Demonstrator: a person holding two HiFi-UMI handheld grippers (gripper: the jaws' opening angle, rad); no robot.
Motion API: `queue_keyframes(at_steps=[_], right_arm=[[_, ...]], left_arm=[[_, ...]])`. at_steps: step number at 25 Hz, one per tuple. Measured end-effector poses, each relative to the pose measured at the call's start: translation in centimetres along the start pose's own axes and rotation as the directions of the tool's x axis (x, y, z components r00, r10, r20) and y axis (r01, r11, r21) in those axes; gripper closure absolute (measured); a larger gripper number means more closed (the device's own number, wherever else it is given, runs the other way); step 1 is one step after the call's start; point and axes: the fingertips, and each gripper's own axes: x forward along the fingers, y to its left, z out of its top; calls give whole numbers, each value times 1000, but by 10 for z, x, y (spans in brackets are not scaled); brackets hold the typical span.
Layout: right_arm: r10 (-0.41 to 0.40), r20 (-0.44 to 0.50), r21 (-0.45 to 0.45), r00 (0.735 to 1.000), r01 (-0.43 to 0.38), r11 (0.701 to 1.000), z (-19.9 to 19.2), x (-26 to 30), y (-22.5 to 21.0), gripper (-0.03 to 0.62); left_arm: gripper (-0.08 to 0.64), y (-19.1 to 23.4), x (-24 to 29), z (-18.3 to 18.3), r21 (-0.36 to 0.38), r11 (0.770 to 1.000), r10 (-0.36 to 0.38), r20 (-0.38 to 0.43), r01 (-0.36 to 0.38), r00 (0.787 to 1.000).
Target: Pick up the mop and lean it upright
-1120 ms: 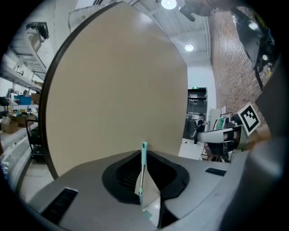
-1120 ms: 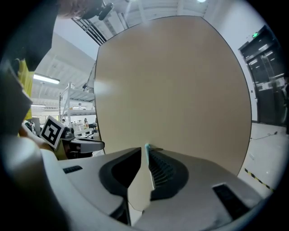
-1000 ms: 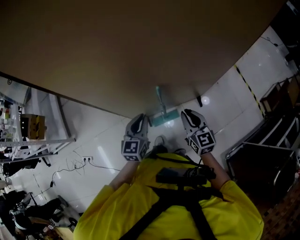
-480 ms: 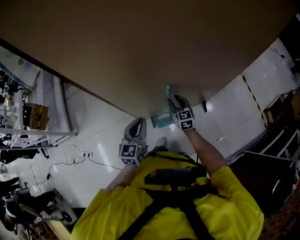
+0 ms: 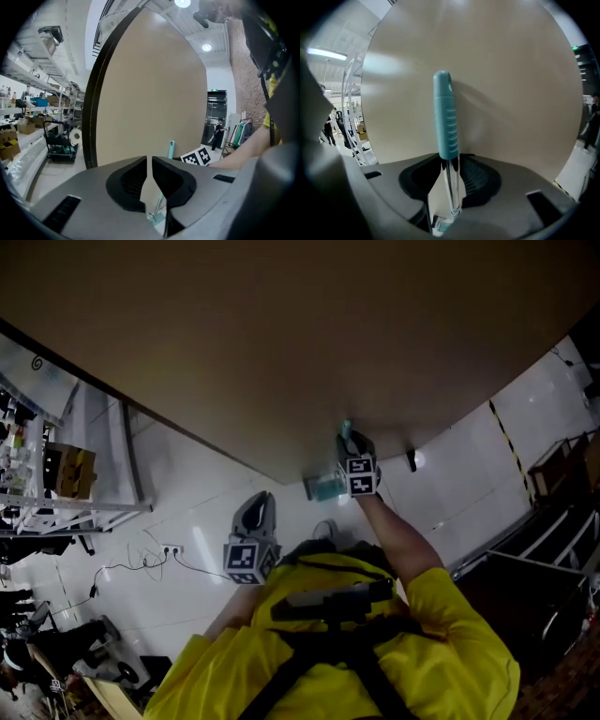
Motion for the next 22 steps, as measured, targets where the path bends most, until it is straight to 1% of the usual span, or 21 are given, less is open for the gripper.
queue_keyframes(at_steps=[2, 3, 7, 10, 13, 17, 20, 22], right_arm=[[-25, 8, 19, 1000, 25, 1000, -1, -1, -2, 466], [-34, 11, 18, 999, 34, 999, -2, -2, -2, 477], [-47, 24, -5, 999, 47, 999, -2, -9, -2, 482], [-21, 46, -14, 999, 22, 1000, 0, -33, 7, 482], [16, 103, -20, 995, -14, 1000, 9, -78, 14, 482], [41, 193, -26, 980, -36, 999, 39, -148, 19, 482], [67, 267, -38, 961, -59, 998, 77, -195, 16, 482], [99, 302, -43, 948, -90, 995, 101, -225, 13, 482]], left_arm=[[523, 4, -3, 2, -4, 1000, 11, -6, -11, 1000], [523, 3, -4, 3, -2, 1000, 10, -6, -10, 1000], [523, 2, 1, 0, 4, 1000, -8, -14, 8, 1000], [523, 1, 4, 7, 10, 1000, -12, 10, 12, 1000], [523, -7, 7, 14, 20, 999, -30, 28, 30, 999], [523, -9, 11, 19, 28, 998, -49, 39, 48, 998], [523, -9, 13, 26, 32, 998, -63, 48, 61, 997], [527, -13, 13, 39, 15, 998, -68, 75, 67, 995]])
